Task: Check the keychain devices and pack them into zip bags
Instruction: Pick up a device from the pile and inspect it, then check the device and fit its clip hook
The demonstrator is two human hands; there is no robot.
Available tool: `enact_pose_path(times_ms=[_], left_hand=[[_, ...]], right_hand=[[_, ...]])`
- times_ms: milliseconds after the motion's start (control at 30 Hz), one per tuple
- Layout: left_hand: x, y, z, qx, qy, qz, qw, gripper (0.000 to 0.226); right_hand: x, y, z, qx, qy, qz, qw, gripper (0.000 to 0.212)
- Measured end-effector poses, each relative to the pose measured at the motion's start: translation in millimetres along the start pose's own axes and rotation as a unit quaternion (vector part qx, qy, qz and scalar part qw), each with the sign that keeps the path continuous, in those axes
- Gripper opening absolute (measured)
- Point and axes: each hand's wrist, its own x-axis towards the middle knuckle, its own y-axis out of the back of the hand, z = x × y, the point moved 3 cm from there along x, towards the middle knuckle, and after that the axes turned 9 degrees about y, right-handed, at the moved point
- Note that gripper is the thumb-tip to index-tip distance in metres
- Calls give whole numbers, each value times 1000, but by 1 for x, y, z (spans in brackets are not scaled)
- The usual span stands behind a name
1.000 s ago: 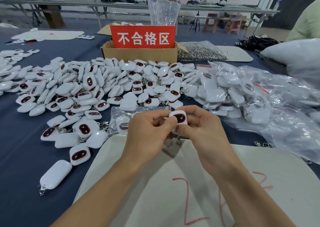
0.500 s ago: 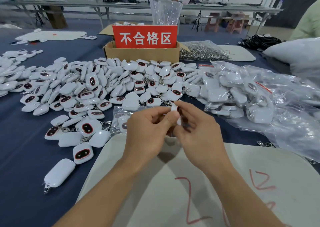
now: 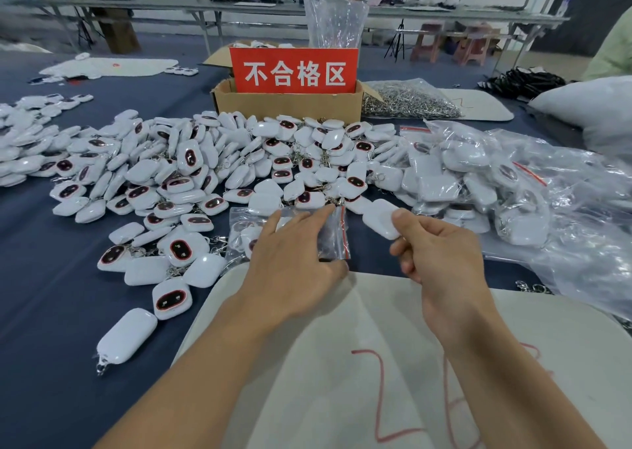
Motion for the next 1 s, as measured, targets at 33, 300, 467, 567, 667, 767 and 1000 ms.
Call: enact_pose_path(times_ms=[33,300,467,567,667,767,1000], left_hand=[[-1,1,0,-10,-3,15,1000,80],[-7,9,9,-110,-1,89,990,69],[-1,6,3,-187,43,52,980,54],[-4,8,6,-250,35,54,966,51],[-7,17,6,-269,21,107,957,48],[-7,35,-9,-308,75,232,920,48],[3,48,-47,-445,243,283,814,28]], right_hand=[[1,0,2,-15,3,2,1000,27],[5,-27,12,-194,84,-106,972,23],[0,-33,13,-199,98,-191,956,23],[-1,-37,13,-142,90,-212,963,23],[-3,-42,12,-118,103,-223,962,35],[-8,-52,10,-104,118,-307,939,76],[-16,-55,9,-279,202,-328,880,92]])
